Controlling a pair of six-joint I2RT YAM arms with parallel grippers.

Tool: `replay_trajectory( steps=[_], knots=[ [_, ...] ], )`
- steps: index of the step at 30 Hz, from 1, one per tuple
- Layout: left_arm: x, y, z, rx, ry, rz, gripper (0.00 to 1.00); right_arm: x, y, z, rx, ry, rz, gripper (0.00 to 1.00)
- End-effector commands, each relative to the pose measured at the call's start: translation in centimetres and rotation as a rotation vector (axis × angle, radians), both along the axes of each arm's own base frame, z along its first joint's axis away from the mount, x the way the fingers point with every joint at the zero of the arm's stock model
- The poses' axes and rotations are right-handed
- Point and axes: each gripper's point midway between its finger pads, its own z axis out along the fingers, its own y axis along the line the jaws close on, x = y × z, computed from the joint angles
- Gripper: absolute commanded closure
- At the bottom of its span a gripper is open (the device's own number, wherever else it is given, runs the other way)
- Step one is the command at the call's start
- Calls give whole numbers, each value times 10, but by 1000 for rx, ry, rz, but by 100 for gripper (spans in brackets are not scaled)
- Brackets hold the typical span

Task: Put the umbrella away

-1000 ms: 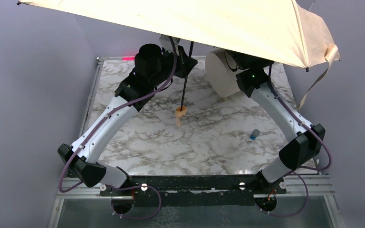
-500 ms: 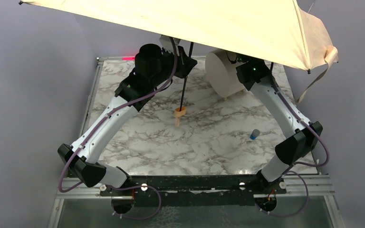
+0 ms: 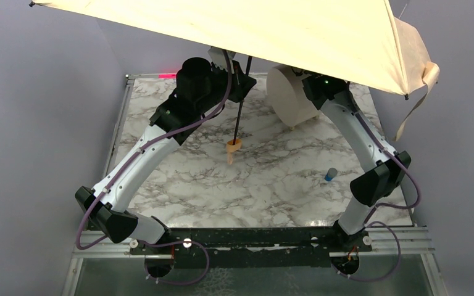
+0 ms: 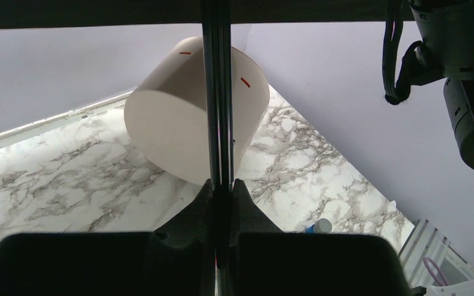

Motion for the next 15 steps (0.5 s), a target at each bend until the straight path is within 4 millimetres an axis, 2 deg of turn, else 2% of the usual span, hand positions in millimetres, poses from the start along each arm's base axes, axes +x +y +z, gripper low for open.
replay_trajectory(
  steps=[1,11,15],
  knots=[
    [-2,2,41,-55,-114,12,100,6,-4,11,16,-3,-37,32],
    [-4,1,39,-45,-114,7,100,14,-2,17,18,-5,-50,44],
    [-4,1,39,-44,-116,5,100,13,0,19,18,-15,-45,53]
  ],
)
